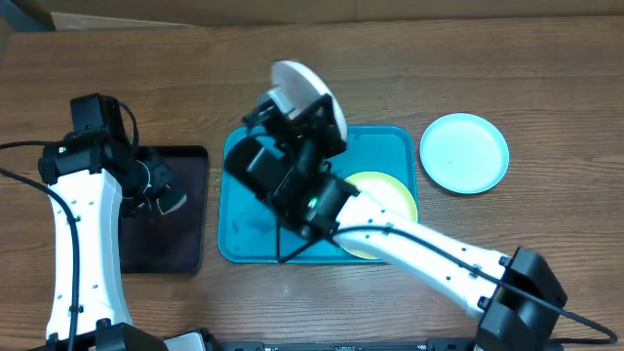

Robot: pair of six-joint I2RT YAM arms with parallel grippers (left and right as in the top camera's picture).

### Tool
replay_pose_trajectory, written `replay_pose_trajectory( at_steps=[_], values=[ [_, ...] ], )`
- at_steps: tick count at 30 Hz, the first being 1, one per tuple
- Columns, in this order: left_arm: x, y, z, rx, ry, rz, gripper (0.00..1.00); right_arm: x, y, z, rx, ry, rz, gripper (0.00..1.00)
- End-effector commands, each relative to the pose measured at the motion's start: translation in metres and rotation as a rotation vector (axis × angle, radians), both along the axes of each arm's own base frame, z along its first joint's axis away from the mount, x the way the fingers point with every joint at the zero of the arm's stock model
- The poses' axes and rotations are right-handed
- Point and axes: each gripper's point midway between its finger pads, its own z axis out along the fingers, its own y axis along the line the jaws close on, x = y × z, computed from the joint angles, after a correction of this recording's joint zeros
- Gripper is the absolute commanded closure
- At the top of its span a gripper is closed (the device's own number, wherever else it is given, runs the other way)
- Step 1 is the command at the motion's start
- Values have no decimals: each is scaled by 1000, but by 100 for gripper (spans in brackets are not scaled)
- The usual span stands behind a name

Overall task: Clean dirty plates on tray and stack at the side
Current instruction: 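Lift the white plate with the right gripper and stack it on the light-blue plate, then release the white plate and withdraw the right gripper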

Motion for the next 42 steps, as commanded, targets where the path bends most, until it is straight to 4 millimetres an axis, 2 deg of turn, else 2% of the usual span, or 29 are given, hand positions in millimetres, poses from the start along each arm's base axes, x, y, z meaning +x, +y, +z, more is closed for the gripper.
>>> replay_pose_trajectory(
  at_steps=[1, 3, 6, 7, 10, 12, 14, 16, 18, 21, 24, 25, 29, 34, 42],
  values=[
    [1, -2, 2, -5, -13, -27, 95, 8, -2, -13, 474, 88, 0, 95],
    [1, -2, 2, -5, -13, -27, 96, 8, -9, -30, 667, 252, -3, 97],
    [1, -2, 2, -5, -13, -27, 96, 11, -34, -29, 914, 412, -25, 96],
    [1, -2, 2, -5, -13, -27, 96, 14, -47, -25, 968, 436, -37, 96],
    [1, -2, 2, -5, -13, -27, 96, 25, -107, -15, 1071, 440, -131, 96],
    [2, -2, 2, -5, -14, -27, 96, 30, -150, -16, 1114, 434, -214, 96],
    [2, -2, 2, -5, -15, -27, 96, 31, -182, -23, 1141, 466, -261, 96],
    [2, -2, 2, -5, -17, -27, 96, 28, -202, -35, 1197, 514, -299, 94],
    [3, -2, 3, -4, -20, -28, 96, 24, -213, -48, 1252, 556, -330, 79],
    [4, -2, 3, -3, -24, -29, 96, 18, -213, -73, 1310, 625, -344, 63],
    [4, -2, 3, -3, -23, -29, 96, 15, -200, -97, 1343, 674, -307, 39],
    [4, -2, 3, -3, -23, -29, 95, 14, -192, -106, 1355, 692, -291, 35],
    [4, -2, 3, -3, -23, -28, 96, 10, -165, -136, 1420, 708, -288, 34],
    [4, -2, 3, -3, -23, -28, 95, 11, -136, -163, 1473, 664, -275, 37],
    [4, -2, 3, -3, -23, -29, 96, 12, -135, -213, 1349, 548, -486, 46]
  ],
)
